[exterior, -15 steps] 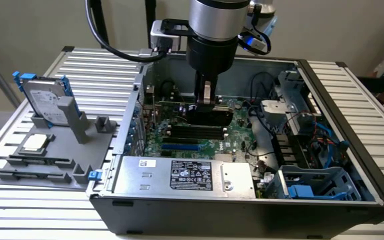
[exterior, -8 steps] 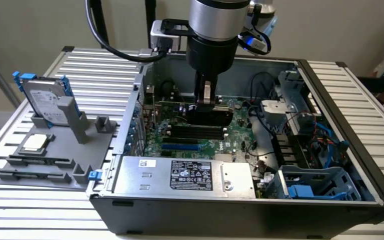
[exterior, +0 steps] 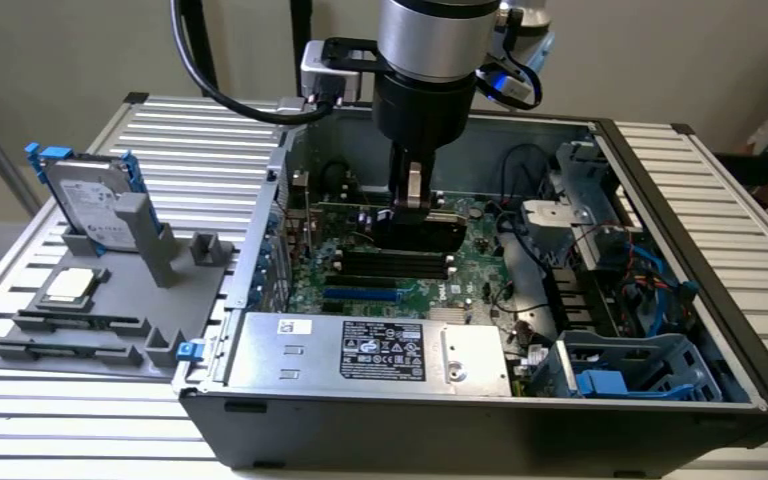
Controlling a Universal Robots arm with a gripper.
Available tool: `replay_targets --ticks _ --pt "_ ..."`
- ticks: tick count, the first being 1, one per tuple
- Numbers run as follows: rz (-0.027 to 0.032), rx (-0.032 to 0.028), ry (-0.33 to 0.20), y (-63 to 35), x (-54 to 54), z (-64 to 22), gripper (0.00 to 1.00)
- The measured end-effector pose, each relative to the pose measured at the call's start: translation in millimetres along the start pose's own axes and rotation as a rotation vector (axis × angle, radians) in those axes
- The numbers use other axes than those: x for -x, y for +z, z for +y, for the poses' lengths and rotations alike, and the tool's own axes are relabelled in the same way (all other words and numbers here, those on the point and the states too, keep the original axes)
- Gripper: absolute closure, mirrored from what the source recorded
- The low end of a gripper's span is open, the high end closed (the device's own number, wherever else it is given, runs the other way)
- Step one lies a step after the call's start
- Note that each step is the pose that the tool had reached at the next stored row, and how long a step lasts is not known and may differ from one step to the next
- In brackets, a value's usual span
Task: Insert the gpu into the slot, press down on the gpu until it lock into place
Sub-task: 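Insert the gpu into the slot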
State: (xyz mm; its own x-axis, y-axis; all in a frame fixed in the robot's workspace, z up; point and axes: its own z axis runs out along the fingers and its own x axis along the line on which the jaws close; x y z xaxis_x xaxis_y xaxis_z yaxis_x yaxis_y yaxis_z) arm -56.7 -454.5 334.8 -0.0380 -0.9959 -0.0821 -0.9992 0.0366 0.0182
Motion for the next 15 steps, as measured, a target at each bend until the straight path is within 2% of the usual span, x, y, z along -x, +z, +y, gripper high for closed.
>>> replay_targets --ticks 15 --pt "0.0000 0.0001 0.000 0.0 0.0 0.0 0.73"
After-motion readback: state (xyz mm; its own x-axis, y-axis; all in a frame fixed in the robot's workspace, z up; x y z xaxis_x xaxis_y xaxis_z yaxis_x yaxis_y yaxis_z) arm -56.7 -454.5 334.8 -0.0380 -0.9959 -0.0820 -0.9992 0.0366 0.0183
